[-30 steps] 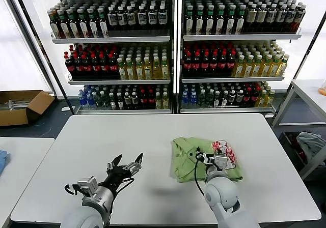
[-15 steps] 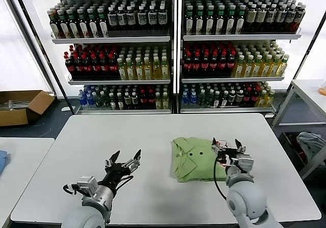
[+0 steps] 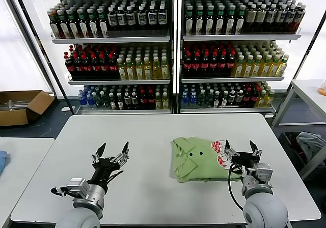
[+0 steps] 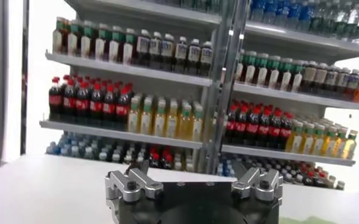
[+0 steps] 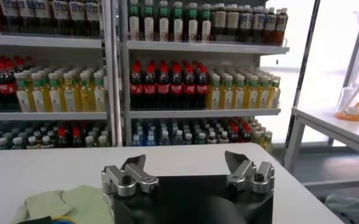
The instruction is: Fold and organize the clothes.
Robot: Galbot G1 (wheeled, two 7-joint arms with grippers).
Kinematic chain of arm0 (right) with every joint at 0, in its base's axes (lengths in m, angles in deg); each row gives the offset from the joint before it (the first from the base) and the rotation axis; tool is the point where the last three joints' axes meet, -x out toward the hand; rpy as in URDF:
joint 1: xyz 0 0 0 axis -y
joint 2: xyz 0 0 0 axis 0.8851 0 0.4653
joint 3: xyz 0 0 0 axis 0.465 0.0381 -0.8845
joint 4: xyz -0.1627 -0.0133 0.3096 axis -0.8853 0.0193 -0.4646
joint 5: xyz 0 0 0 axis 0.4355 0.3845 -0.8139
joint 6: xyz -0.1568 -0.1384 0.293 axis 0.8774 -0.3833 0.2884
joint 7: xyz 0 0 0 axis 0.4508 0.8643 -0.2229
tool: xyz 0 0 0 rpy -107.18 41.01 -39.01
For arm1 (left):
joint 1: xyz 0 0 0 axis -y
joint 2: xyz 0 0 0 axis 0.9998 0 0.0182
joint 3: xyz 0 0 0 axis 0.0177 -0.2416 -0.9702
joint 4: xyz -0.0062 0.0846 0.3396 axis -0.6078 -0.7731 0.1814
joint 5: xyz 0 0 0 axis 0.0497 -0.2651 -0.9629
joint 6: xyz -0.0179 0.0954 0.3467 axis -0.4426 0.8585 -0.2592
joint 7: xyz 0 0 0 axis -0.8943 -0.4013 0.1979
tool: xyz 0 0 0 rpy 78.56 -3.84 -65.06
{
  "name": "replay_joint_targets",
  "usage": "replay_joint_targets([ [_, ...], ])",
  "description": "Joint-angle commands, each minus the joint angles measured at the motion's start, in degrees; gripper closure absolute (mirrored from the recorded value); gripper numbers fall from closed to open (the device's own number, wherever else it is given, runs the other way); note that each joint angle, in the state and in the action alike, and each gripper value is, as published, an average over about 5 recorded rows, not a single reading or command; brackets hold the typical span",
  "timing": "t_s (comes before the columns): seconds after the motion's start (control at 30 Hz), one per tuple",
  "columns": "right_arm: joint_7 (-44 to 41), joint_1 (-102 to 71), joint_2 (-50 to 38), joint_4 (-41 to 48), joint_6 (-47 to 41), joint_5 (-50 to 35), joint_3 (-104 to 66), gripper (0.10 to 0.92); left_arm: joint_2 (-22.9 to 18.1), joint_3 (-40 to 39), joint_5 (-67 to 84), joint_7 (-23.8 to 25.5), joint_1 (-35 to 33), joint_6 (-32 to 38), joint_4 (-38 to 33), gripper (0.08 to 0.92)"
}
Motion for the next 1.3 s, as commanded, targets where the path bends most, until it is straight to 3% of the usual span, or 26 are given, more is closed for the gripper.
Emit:
replay_joint_targets([
  [0.03, -1.57, -2.01, -0.55, -1.84, -1.02, 2.52, -1.77, 0.203, 0.4, 2.18, -2.31, 0.23, -0.59, 2.67, -0.26, 0.177],
  [0.37, -2.35, -4.95, -2.28, -2.0, -1.87, 7.37, -5.49, 0.203, 1.71, 3.99, -0.31, -0.56, 0.33, 2.66, 1.08, 0.177],
  [1.3, -2.18, -3.14, -3.27, 1.53, -2.01, 5.59, -8.75, 0.203, 2.38, 4.76, -0.27, 1.26, 2.16, 1.14, 3.18, 0.177],
])
